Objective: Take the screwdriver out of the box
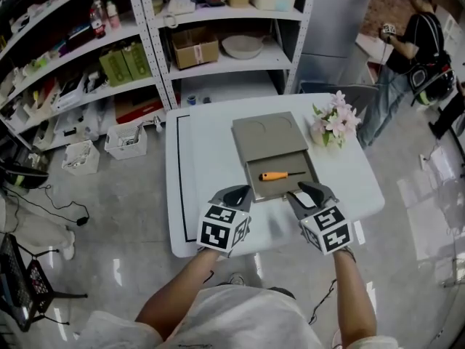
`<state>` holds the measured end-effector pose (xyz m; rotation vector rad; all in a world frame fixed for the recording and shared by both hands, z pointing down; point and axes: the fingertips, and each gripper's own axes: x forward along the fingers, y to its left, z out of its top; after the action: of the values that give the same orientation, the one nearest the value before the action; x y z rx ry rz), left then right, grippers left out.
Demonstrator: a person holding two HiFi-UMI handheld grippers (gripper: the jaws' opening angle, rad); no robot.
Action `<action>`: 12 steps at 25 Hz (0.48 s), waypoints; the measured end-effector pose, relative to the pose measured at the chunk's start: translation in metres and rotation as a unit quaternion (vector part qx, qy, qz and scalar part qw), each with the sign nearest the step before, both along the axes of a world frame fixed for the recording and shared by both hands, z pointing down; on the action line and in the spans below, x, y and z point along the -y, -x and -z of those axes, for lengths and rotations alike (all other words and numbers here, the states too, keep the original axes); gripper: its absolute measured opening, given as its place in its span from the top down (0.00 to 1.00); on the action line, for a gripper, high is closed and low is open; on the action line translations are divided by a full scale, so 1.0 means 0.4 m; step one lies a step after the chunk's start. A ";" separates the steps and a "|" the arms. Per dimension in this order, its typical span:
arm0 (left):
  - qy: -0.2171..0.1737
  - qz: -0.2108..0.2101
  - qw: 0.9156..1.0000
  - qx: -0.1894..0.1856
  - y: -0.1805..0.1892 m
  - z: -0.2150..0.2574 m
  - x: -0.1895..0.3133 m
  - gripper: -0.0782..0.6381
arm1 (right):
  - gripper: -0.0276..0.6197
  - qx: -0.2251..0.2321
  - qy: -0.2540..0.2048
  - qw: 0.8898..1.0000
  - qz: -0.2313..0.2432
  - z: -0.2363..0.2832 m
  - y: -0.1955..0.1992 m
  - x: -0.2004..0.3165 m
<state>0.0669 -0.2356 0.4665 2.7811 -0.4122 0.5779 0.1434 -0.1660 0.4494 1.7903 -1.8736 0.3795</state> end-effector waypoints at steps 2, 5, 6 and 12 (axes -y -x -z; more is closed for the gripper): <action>0.003 0.002 1.000 0.001 -0.009 -0.011 0.009 0.88 | 0.73 -0.020 0.015 0.999 0.030 -0.010 0.000 0.024; 0.003 0.008 1.000 0.004 -0.021 -0.021 0.026 0.89 | 0.73 -0.036 0.041 0.997 0.061 -0.034 -0.015 0.058; 0.003 0.011 1.000 0.006 -0.024 -0.024 0.030 0.88 | 0.73 -0.042 0.051 0.995 0.071 -0.046 -0.021 0.067; 0.003 0.045 0.999 0.015 -0.046 -0.047 0.060 0.88 | 0.71 -0.052 0.091 0.982 0.154 -0.116 -0.036 0.126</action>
<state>0.0852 -0.2596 0.4853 2.7340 -0.5390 0.5999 0.1579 -0.2165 0.4957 1.3485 -1.9343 0.3238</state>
